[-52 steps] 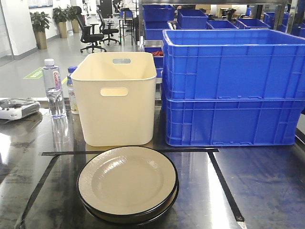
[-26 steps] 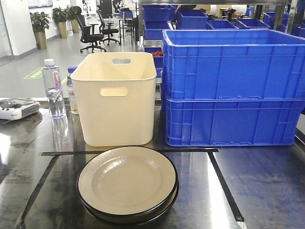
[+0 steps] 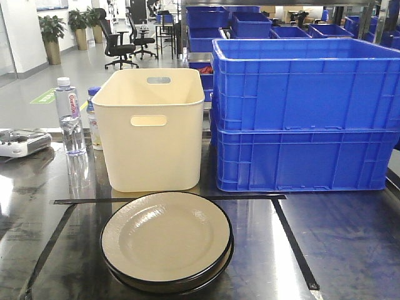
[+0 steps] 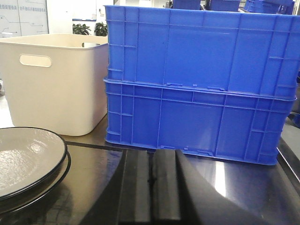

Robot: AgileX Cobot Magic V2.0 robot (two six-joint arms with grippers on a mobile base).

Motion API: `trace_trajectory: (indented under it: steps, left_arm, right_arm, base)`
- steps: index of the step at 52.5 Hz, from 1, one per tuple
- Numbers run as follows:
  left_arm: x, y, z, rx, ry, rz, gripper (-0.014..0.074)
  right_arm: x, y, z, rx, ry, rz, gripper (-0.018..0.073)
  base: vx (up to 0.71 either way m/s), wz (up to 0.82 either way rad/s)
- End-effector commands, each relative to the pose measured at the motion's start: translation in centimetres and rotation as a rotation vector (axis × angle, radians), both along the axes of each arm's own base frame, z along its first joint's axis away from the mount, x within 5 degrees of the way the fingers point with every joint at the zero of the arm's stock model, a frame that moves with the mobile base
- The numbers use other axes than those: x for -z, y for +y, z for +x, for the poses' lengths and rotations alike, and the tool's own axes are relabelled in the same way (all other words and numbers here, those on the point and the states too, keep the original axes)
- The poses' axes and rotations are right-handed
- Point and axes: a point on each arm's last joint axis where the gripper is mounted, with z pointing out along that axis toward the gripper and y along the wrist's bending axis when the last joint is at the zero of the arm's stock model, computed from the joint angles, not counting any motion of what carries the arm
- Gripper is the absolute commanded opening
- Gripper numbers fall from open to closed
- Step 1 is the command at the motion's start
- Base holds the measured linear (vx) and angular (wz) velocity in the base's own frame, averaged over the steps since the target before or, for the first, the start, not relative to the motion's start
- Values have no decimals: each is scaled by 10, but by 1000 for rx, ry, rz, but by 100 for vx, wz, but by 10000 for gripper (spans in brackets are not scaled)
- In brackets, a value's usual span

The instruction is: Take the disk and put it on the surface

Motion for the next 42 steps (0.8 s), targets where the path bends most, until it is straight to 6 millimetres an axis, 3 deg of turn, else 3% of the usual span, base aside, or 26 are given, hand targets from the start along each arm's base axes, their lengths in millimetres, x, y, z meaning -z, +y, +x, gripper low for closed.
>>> trace_trajectory:
  steps: [1, 42]
  left_arm:
    - [-3, 0, -1, 3, -78, -6, -2]
    - [-3, 0, -1, 2, -78, -4, -2]
  right_arm:
    - [-10, 1, -1, -13, -21, 39, -9]
    - [-10, 1, -1, -13, -21, 39, -9]
  base:
    - [0, 0]
    - [0, 0]
